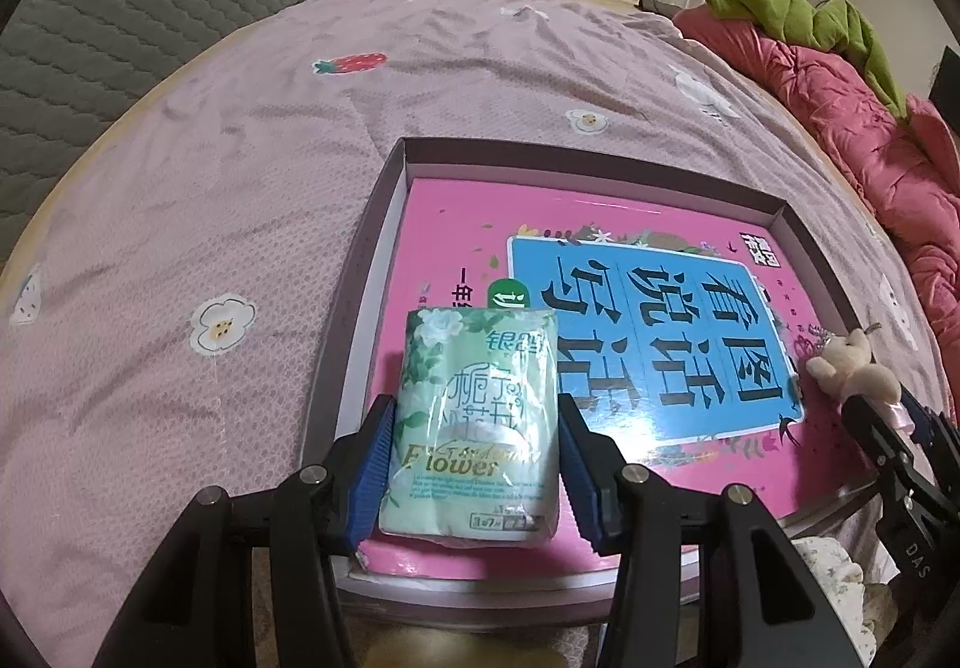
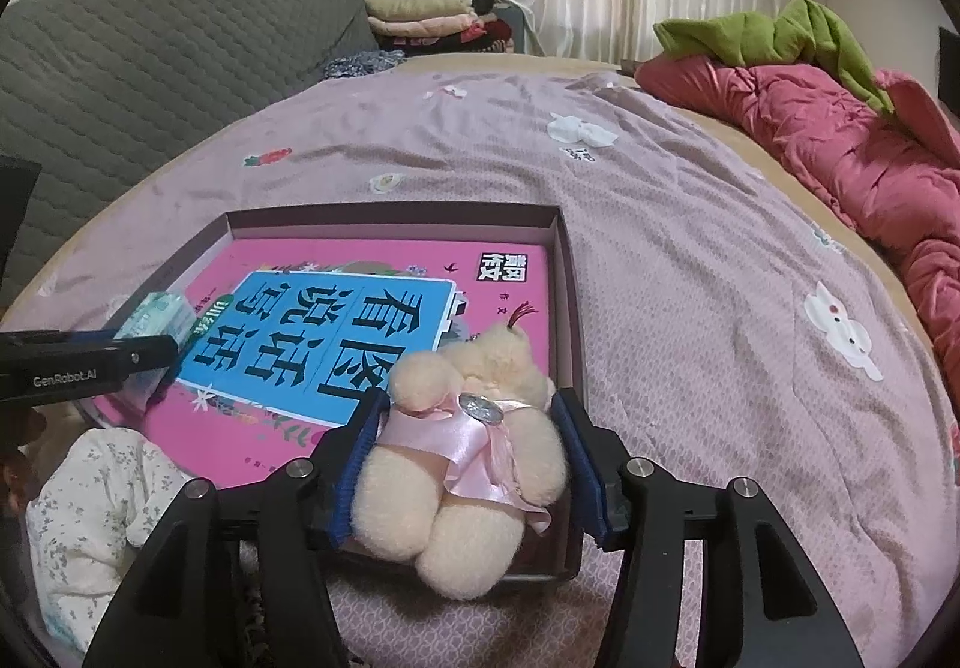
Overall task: Organize soft objects
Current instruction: 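Carry the tissue pack into the box with left tool while right tool carries teddy there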
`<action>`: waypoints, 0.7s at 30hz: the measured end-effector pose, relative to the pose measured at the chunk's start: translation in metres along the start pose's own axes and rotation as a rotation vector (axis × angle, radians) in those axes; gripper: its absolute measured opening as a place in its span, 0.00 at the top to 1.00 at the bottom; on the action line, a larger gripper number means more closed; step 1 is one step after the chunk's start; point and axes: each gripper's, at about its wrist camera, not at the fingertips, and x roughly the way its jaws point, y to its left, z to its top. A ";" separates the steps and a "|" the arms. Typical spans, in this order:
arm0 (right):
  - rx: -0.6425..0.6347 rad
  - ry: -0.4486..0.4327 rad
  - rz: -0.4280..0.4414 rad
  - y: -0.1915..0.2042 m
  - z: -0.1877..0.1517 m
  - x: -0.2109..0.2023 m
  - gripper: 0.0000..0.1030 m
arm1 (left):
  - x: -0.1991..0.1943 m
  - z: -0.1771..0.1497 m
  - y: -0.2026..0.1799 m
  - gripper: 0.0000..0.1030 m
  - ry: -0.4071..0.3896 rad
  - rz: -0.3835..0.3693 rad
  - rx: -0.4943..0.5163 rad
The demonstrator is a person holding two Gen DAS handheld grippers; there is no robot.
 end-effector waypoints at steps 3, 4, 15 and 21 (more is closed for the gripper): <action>0.002 -0.009 0.001 0.001 0.000 -0.002 0.40 | 0.000 0.000 0.001 0.50 0.002 0.004 -0.001; 0.002 -0.015 0.002 0.002 0.000 -0.003 0.38 | 0.000 0.000 0.000 0.50 0.002 0.007 0.000; 0.011 -0.066 -0.001 -0.001 0.004 -0.015 0.29 | -0.006 0.004 0.005 0.50 -0.007 0.015 -0.026; 0.012 -0.102 0.010 -0.003 0.006 -0.026 0.29 | -0.007 0.004 0.005 0.45 0.003 0.019 -0.018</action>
